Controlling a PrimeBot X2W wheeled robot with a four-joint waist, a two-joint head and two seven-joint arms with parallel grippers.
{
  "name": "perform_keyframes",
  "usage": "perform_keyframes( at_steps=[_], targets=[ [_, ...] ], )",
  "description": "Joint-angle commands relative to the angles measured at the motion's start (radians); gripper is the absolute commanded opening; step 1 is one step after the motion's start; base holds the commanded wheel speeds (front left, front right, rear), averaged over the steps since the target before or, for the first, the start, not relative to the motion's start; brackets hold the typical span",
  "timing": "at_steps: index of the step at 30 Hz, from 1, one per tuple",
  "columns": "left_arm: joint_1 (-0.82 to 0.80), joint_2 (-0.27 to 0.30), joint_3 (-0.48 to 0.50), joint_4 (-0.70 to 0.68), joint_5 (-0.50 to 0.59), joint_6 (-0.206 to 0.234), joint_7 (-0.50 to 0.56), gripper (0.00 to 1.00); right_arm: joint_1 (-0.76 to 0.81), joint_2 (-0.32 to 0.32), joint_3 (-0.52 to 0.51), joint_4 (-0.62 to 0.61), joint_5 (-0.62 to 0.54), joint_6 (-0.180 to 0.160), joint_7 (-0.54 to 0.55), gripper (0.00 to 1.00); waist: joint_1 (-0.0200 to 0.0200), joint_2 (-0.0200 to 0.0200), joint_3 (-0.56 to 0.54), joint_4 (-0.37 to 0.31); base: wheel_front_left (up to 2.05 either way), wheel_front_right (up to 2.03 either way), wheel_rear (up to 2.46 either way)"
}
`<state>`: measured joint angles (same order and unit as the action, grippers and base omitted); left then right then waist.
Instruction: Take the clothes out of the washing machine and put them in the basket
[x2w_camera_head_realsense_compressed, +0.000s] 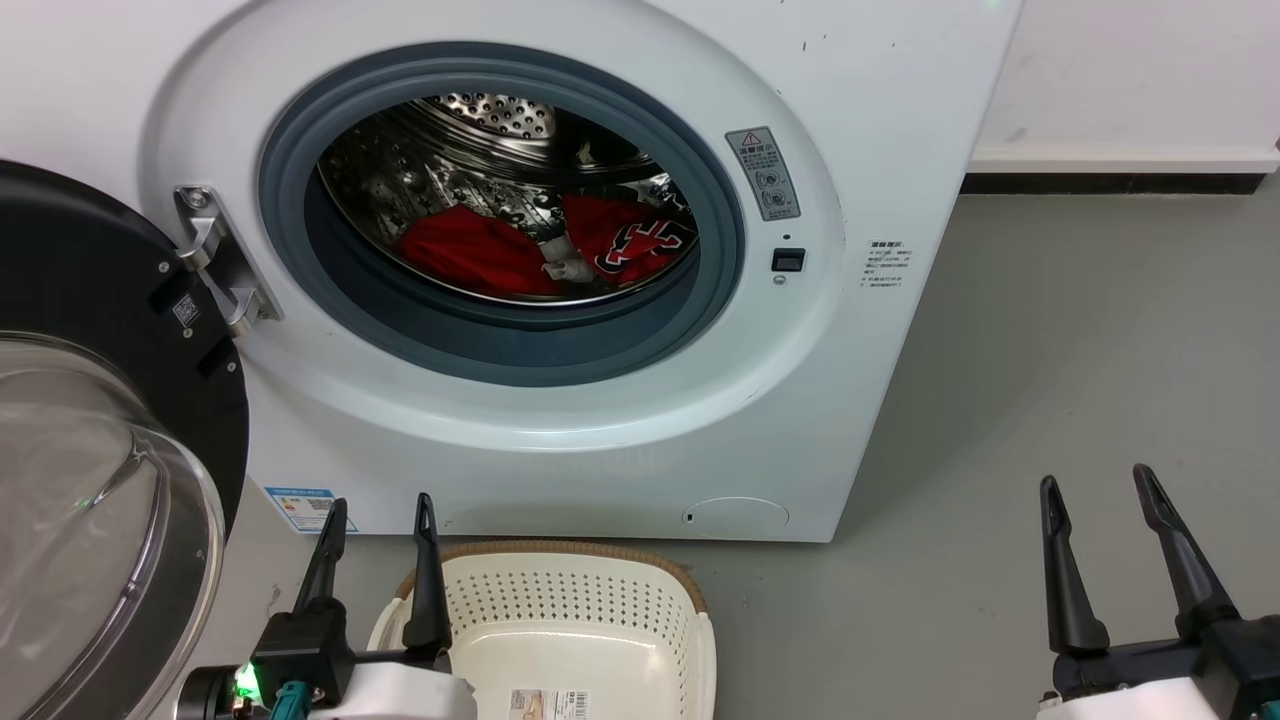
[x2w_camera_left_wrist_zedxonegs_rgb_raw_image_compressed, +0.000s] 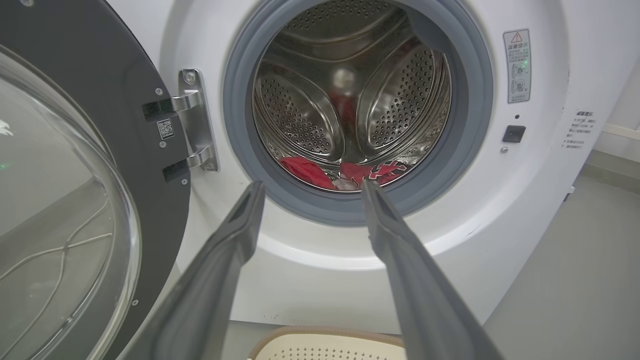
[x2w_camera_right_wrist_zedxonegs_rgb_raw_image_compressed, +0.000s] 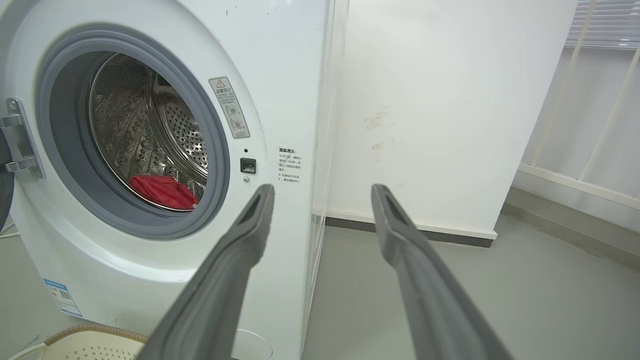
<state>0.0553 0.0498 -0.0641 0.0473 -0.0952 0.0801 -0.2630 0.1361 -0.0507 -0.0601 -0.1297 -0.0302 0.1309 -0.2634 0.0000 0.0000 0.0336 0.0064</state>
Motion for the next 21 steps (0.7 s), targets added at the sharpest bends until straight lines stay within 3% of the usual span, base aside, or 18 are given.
perform_keyframes(
  at_steps=[1, 6, 11, 21],
  targets=[
    [0.006, 0.001, 0.001, 0.002, -0.001, 0.005, -0.003, 1.00, 0.013, 0.001, 0.001, 0.001, 0.007, 0.000, -0.002, 1.00, 0.0000, 0.0000, 0.000, -0.001, 0.00, 0.00, 0.00],
    [-0.009, 0.000, 0.005, 0.043, -0.008, 0.014, -0.003, 1.00, 0.007, 0.001, 0.006, 0.003, 0.010, 0.000, -0.002, 1.00, 0.0000, 0.0000, 0.001, -0.007, 0.00, 0.00, 0.00],
    [-0.091, 0.001, -0.001, 0.117, 0.008, -0.008, -0.003, 1.00, -0.011, 0.001, 0.012, -0.002, 0.012, 0.000, -0.002, 1.00, 0.0000, 0.0000, 0.022, -0.018, 0.00, 0.00, 0.00],
    [-0.443, 0.043, 0.012, 0.403, 0.054, -0.075, -0.003, 1.00, -0.064, 0.001, 0.030, -0.012, 0.020, 0.000, -0.002, 1.00, 0.0000, 0.0000, 0.138, -0.076, 0.00, 0.00, 0.00]
  ],
)
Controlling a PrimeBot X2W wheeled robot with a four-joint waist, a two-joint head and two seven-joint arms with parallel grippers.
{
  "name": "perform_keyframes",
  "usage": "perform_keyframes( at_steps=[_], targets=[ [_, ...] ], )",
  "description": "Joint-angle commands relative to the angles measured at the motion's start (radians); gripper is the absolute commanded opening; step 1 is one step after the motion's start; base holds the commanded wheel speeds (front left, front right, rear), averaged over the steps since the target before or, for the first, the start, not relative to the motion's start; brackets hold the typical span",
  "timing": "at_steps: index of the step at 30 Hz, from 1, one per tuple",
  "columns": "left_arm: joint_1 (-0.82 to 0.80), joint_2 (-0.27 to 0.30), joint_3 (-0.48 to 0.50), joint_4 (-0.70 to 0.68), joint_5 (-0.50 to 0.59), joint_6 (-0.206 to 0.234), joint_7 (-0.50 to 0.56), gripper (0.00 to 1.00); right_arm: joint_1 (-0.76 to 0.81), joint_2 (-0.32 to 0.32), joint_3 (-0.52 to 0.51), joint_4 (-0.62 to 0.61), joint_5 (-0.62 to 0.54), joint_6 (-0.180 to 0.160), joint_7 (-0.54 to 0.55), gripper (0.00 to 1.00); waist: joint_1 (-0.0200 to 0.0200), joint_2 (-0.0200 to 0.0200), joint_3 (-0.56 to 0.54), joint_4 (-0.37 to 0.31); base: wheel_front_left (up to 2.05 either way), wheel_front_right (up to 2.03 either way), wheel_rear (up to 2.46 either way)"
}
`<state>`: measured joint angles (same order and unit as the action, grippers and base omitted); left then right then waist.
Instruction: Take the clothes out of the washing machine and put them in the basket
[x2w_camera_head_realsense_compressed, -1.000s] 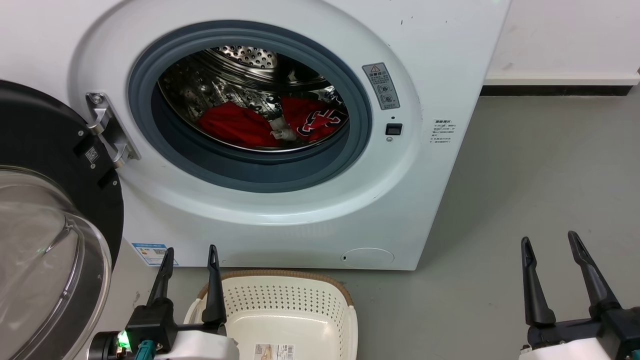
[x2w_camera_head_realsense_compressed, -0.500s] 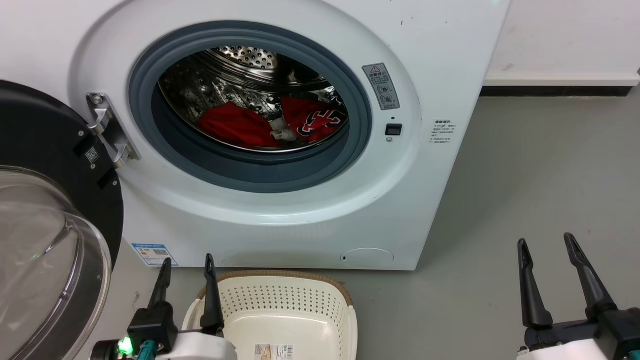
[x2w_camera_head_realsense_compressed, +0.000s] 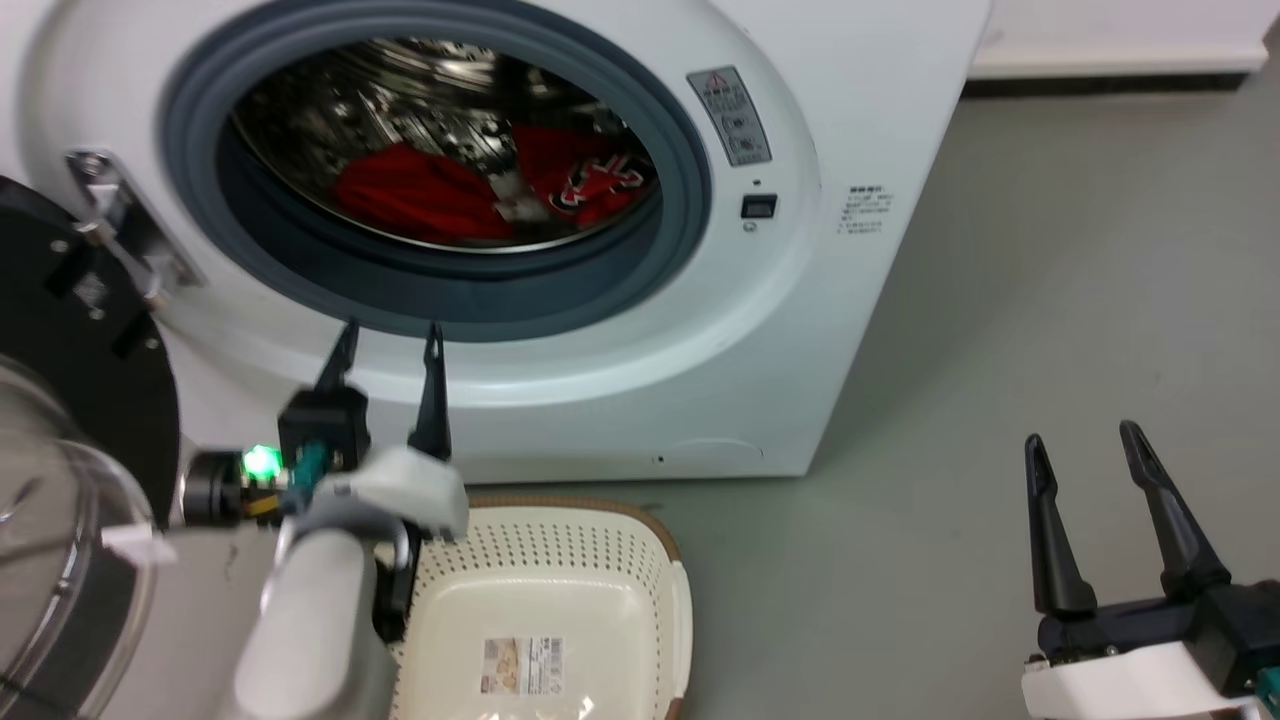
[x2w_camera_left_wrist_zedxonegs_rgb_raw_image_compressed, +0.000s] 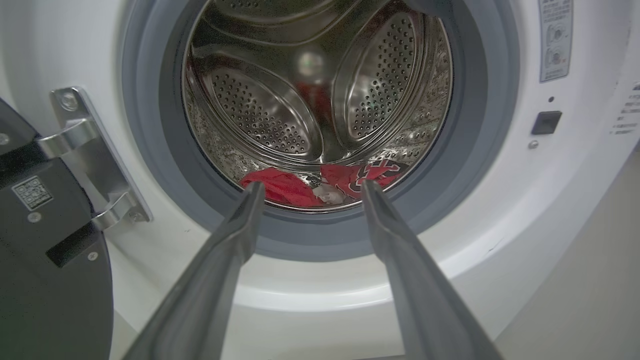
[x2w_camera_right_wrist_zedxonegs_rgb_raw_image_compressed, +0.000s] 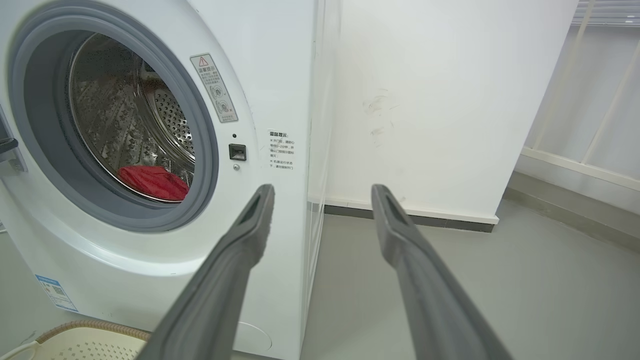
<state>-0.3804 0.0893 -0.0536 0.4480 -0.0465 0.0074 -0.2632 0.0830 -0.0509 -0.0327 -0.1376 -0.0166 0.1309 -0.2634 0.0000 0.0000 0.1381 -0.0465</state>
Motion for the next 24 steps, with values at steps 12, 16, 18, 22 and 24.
perform_keyframes(
  at_steps=[12, 16, 18, 22, 24],
  targets=[
    [-0.554, 0.118, -0.054, 0.413, 0.071, -0.068, 0.053, 1.00, -0.134, 0.002, 0.016, -0.009, 0.049, 0.000, -0.002, 1.00, 0.0000, 0.0000, 0.257, -0.129, 0.00, 0.00, 0.00],
    [-0.714, 0.142, -0.074, 0.495, 0.073, -0.098, 0.121, 1.00, -0.180, 0.002, 0.026, -0.013, 0.070, 0.000, -0.002, 1.00, 0.0000, 0.0000, 0.334, -0.165, 0.00, 0.00, 0.00],
    [-0.792, 0.162, -0.086, 0.525, 0.081, -0.106, 0.158, 1.00, -0.202, 0.002, 0.031, -0.016, 0.080, 0.000, -0.002, 1.00, 0.0000, 0.0000, 0.374, -0.185, 0.00, 0.00, 0.00],
    [-0.933, 0.188, -0.103, 0.592, 0.070, -0.126, 0.258, 1.00, -0.246, 0.002, 0.034, -0.024, 0.106, 0.000, -0.002, 1.00, 0.0000, 0.0000, 0.456, -0.221, 0.00, 0.00, 0.00],
    [-0.994, 0.199, -0.108, 0.626, 0.053, -0.131, 0.312, 1.00, -0.261, 0.002, 0.033, -0.028, 0.120, 0.000, -0.002, 1.00, 0.0000, 0.0000, 0.489, -0.235, 0.00, 0.00, 0.00]
  ],
)
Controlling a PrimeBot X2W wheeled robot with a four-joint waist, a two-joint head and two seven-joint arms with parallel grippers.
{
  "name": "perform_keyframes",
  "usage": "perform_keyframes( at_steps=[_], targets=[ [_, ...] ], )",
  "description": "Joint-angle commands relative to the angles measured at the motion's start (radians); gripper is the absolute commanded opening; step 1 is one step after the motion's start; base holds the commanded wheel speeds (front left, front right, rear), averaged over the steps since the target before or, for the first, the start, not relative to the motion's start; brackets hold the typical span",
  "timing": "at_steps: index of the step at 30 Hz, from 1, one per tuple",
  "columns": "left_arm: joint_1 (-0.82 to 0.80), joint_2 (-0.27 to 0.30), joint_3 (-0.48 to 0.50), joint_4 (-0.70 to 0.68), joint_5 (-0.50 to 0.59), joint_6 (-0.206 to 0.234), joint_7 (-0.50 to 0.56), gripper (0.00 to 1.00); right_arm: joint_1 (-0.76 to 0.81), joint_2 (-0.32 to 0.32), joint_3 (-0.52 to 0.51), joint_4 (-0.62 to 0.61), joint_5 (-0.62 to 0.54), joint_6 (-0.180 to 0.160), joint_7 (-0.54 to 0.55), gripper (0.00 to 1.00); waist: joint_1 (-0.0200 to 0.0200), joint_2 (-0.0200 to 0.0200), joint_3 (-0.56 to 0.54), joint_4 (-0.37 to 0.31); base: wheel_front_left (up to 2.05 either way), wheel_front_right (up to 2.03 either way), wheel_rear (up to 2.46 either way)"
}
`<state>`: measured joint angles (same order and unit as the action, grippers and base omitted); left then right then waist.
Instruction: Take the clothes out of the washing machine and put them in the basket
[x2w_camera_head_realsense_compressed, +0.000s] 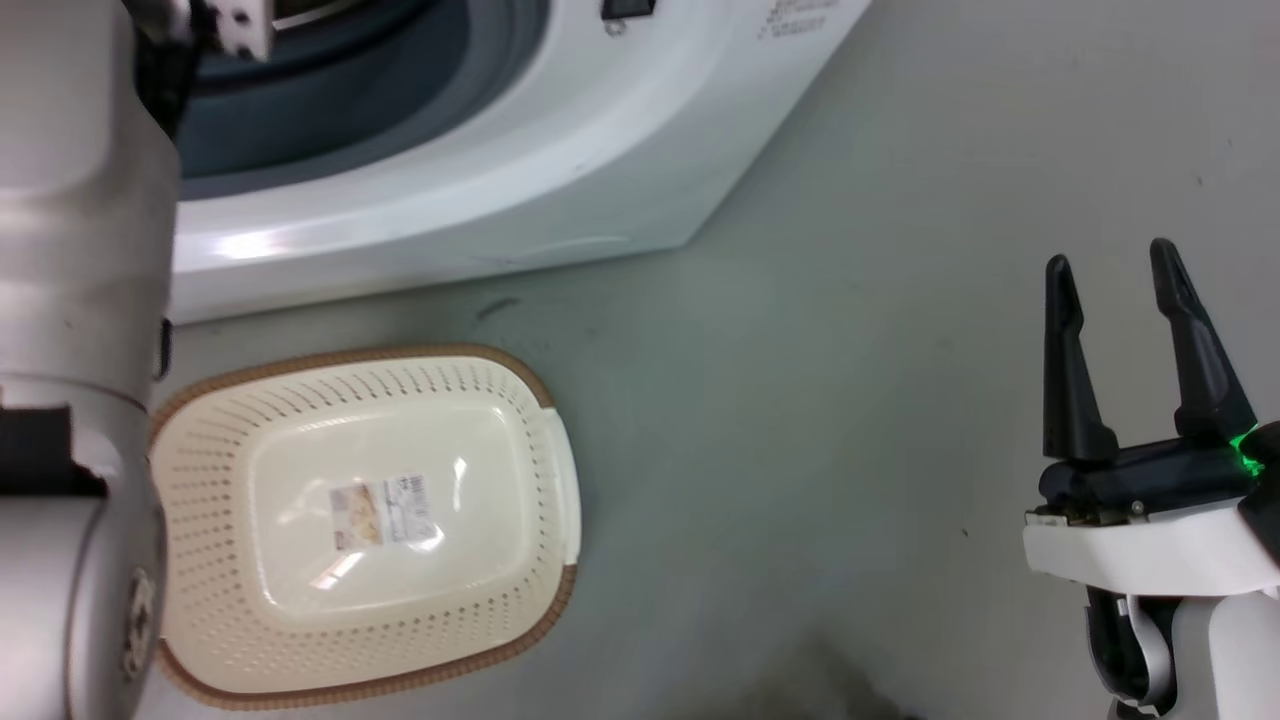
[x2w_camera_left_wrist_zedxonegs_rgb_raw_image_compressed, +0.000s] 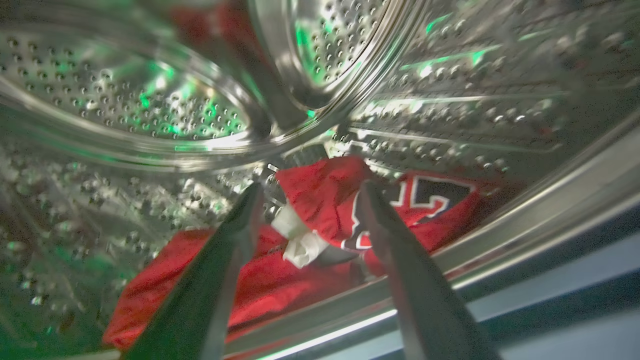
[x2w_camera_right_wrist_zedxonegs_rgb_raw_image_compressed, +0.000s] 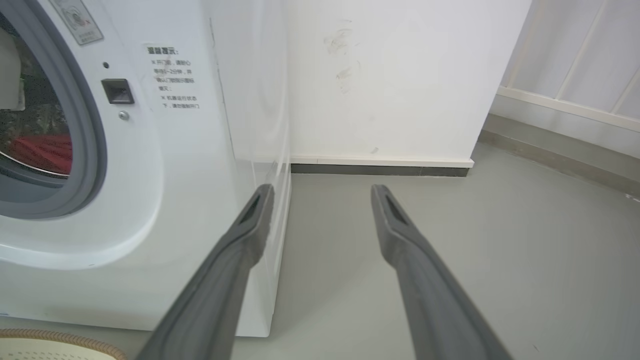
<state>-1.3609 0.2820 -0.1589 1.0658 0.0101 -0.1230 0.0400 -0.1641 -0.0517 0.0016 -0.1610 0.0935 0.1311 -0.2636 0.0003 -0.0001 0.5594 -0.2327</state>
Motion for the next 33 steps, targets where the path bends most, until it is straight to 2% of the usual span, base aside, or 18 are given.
perform_keyframes(
  at_steps=[1, 7, 19, 31, 32, 33],
  targets=[
    [-0.043, 0.012, -0.008, 0.023, -0.010, -0.004, 0.036, 1.00, -0.022, 0.003, -0.002, -0.005, 0.015, -0.001, -0.002, 1.00, -0.0003, 0.0001, 0.083, -0.056, 0.00, 0.00, 0.00],
    [-0.170, 0.016, -0.050, 0.091, -0.081, -0.006, 0.184, 1.00, -0.052, 0.003, 0.012, -0.009, 0.041, -0.001, -0.002, 1.00, -0.0003, 0.0001, 0.160, -0.085, 0.00, 0.00, 0.00],
    [-0.320, 0.055, -0.163, 0.131, -0.173, -0.006, 0.387, 1.00, -0.080, 0.003, 0.039, -0.021, 0.086, -0.001, -0.002, 1.00, -0.0003, 0.0001, 0.243, -0.128, 0.00, 0.00, 0.00],
    [-0.316, 0.065, -0.227, 0.149, -0.221, -0.006, 0.442, 1.00, -0.095, 0.003, 0.042, -0.020, 0.099, -0.001, -0.002, 1.00, -0.0003, 0.0001, 0.277, -0.133, 0.00, 0.00, 0.00],
    [-0.314, 0.067, -0.232, 0.148, -0.223, -0.006, 0.438, 0.52, -0.096, 0.003, 0.040, -0.019, 0.098, -0.001, -0.002, 1.00, -0.0003, 0.0001, 0.277, -0.132, 0.00, 0.00, 0.00],
    [-0.317, 0.072, -0.234, 0.146, -0.226, -0.006, 0.431, 0.00, -0.098, 0.003, 0.040, -0.019, 0.098, -0.001, -0.002, 1.00, -0.0003, 0.0001, 0.278, -0.132, 0.00, 0.00, 0.00]
  ],
)
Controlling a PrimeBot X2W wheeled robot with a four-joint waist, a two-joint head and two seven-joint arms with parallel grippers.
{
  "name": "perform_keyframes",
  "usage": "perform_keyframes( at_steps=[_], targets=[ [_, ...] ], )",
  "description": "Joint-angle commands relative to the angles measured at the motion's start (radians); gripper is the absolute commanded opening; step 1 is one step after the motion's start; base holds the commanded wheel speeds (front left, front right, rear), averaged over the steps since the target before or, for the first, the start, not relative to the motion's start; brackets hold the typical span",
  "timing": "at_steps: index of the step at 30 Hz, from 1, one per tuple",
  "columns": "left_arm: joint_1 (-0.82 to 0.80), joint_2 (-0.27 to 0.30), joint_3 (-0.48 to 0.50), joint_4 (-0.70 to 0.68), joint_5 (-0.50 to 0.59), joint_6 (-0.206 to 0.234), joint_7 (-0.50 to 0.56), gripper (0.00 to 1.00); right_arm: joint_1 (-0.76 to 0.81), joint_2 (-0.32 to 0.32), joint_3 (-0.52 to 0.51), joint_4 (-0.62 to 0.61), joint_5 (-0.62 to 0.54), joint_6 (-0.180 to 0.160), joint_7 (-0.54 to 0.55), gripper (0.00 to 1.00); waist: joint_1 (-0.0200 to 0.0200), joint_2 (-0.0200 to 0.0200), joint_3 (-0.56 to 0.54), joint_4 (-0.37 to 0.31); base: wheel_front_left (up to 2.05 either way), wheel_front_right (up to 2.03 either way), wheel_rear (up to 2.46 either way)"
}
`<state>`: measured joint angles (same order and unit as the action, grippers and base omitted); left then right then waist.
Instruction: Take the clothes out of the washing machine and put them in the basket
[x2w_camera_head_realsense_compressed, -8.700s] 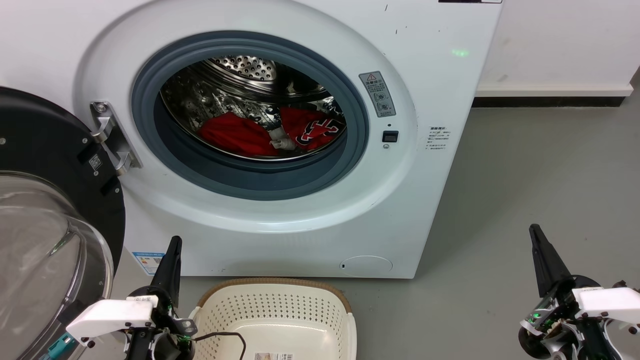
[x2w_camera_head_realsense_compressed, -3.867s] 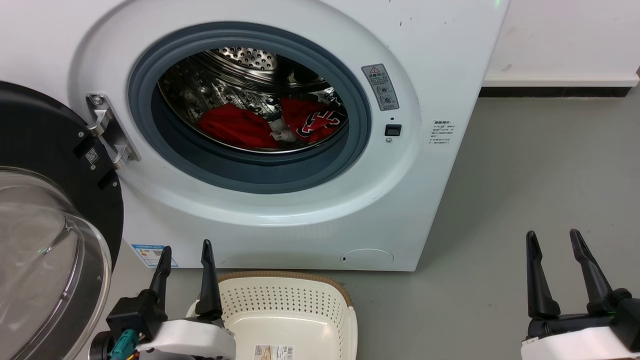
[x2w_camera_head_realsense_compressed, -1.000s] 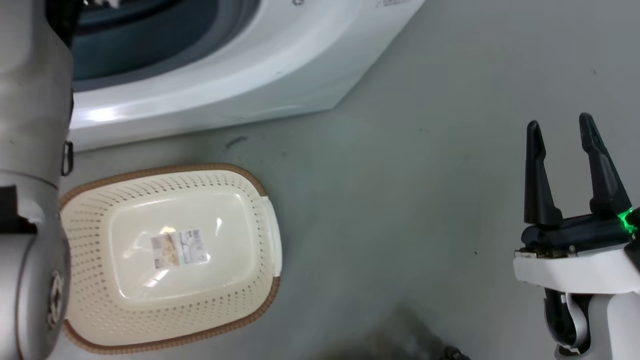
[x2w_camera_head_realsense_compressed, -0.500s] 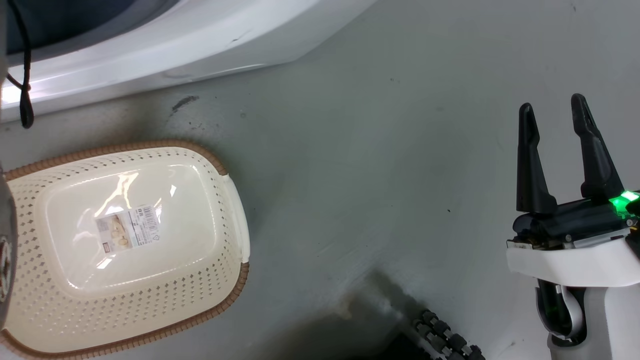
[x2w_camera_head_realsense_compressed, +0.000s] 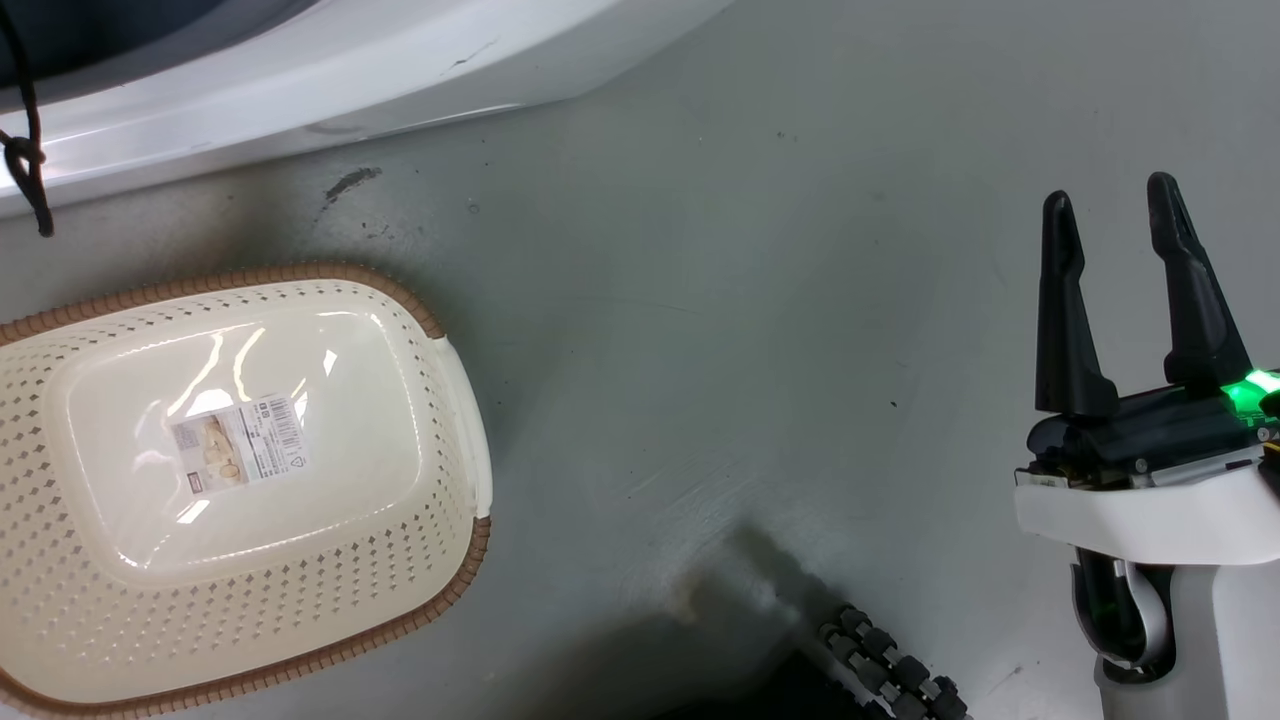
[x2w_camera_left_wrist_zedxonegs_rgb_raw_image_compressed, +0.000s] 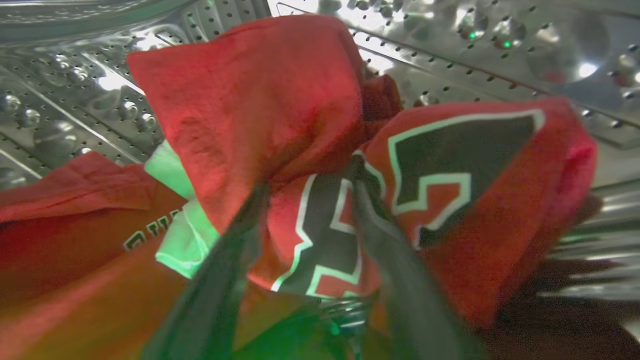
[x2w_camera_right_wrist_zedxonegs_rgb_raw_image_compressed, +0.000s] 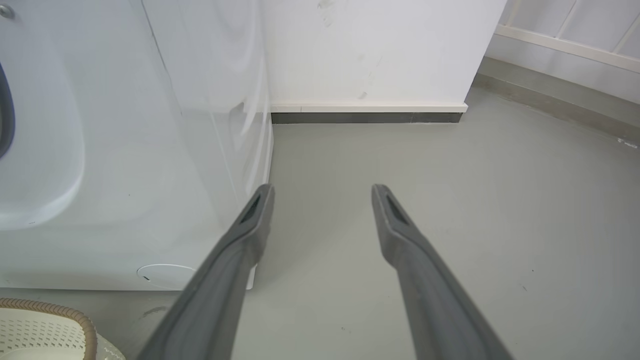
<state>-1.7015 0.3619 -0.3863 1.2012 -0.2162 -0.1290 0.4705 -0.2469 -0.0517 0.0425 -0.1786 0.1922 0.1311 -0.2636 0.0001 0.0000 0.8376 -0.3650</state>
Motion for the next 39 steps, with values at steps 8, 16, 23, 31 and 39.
perform_keyframes(
  at_steps=[8, 16, 23, 31, 39],
  targets=[
    [0.031, -0.011, -0.035, -0.011, -0.032, 0.000, -0.053, 0.00, -0.020, 0.003, 0.001, 0.005, -0.010, -0.001, -0.002, 1.00, -0.0001, 0.0000, -0.013, 0.012, 0.00, 0.00, 0.00],
    [0.120, -0.011, -0.071, -0.047, -0.103, 0.000, -0.186, 0.00, 0.004, 0.003, -0.003, 0.016, -0.034, -0.001, -0.002, 1.00, -0.0001, 0.0000, -0.099, 0.042, 0.00, 0.00, 0.00],
    [0.278, -0.013, -0.128, -0.097, -0.205, 0.000, -0.305, 0.00, 0.050, 0.002, -0.016, 0.035, -0.074, -0.001, -0.002, 1.00, -0.0001, 0.0000, -0.227, 0.095, 0.00, 0.00, 0.00],
    [0.455, -0.023, -0.208, -0.191, -0.325, 0.000, -0.436, 0.00, 0.103, 0.002, -0.050, 0.056, -0.114, -0.001, -0.002, 1.00, -0.0001, 0.0000, -0.349, 0.173, 0.00, 0.00, 0.00],
    [0.624, -0.033, -0.253, -0.248, -0.403, 0.000, -0.581, 0.00, 0.154, 0.002, -0.072, 0.077, -0.142, -0.001, -0.002, 1.00, -0.0001, 0.0000, -0.464, 0.232, 0.00, 0.00, 0.00]
  ],
)
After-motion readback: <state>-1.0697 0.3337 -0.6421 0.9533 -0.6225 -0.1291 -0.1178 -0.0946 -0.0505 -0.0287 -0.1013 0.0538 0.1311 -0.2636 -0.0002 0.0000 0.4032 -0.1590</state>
